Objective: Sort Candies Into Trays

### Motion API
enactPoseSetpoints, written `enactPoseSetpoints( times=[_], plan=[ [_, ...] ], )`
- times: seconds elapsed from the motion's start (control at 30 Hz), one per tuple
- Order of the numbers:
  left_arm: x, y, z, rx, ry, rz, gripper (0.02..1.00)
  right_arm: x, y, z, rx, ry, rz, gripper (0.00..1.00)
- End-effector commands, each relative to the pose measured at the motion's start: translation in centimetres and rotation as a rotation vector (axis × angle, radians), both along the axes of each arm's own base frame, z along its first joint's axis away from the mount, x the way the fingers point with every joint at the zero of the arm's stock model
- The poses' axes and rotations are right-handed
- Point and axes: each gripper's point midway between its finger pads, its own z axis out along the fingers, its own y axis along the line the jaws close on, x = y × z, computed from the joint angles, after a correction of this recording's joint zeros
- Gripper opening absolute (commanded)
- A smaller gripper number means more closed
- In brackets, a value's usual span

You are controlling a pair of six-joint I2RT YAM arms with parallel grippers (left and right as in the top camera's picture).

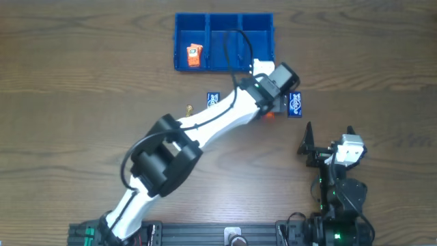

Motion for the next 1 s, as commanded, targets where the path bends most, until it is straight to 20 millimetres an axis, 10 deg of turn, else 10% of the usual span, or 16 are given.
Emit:
enactPoseSetpoints(
  times=[0.03,0.83,1.0],
  plan=[
    [-0.1,-1.7,-0.2,-0.013,-0.019,0.005,0.985,0.0,0.1,0.0,-0.012,-0.001,0.007,1.0],
    [-0.4,-1.6,-4.1,0.025,0.037,0.04,0.818,0.0,0.1,0.0,-0.012,-0.001,0.007,1.0],
    [-0.4,-1.6,-4.5,0.022,0.051,0.038,0.638,0.0,0.1,0.0,-0.012,-0.001,0.007,1.0]
  ],
)
